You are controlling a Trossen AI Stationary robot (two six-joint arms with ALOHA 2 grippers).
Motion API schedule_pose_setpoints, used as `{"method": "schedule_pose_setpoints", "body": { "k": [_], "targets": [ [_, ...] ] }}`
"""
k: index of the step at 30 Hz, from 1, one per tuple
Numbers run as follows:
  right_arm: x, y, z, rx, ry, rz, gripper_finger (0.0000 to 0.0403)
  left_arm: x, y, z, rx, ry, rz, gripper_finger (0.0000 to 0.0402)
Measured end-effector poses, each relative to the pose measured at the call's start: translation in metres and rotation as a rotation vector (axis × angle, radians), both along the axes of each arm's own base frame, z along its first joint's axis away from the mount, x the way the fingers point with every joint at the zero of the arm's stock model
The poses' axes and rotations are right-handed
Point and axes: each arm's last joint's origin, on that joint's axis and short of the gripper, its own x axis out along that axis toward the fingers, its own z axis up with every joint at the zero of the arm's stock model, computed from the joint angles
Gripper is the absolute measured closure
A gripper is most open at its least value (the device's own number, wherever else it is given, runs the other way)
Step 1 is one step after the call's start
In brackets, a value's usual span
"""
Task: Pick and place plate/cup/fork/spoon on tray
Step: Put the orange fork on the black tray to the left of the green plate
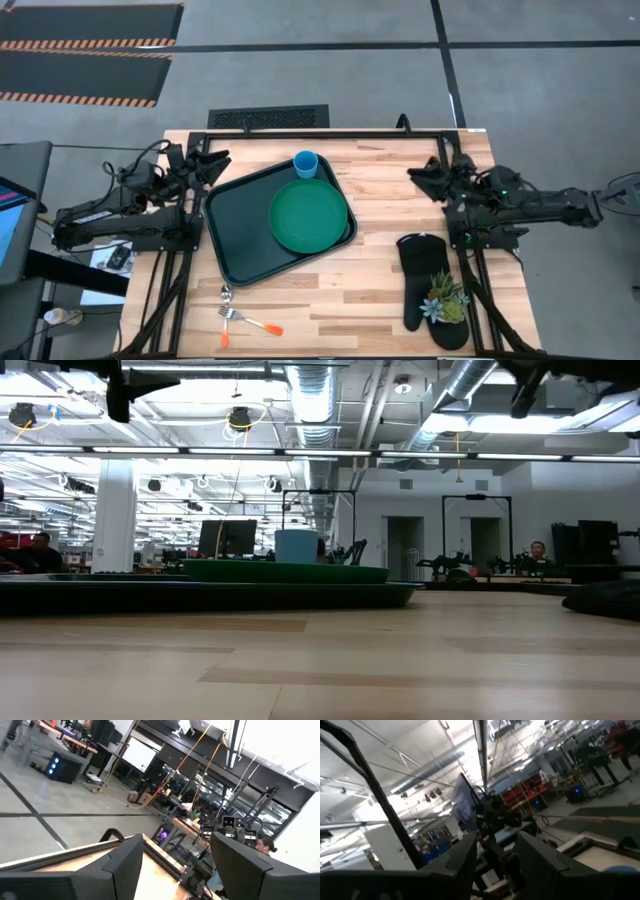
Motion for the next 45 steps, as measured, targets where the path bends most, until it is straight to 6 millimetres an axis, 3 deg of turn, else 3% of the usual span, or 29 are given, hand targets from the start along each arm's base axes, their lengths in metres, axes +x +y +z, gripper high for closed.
{"method": "schedule_pose_setpoints", "body": {
  "k": [9, 15, 34, 45],
  "targets": [
    [0.035, 0.0, -0.003, -0.023, -0.028, 0.059, 0.0237, 0.001, 0.0, 0.0, 0.001, 0.006, 0.0, 0.0182],
    [0.045, 0.001, -0.002, -0.041, -0.088, 0.104, 0.0237, 0.004, 0.001, -0.001, -0.003, 0.017, 0.0, 0.0182],
    [0.032, -0.008, 0.007, -0.052, -0.156, 0.042, 0.0237, 0.006, 0.001, -0.002, -0.04, 0.006, -0.017, 0.0182],
    [0.034, -0.008, 0.006, -0.05, -0.151, 0.033, 0.0237, 0.006, 0.001, -0.002, -0.058, -0.004, -0.012, 0.0182]
  ]
}}
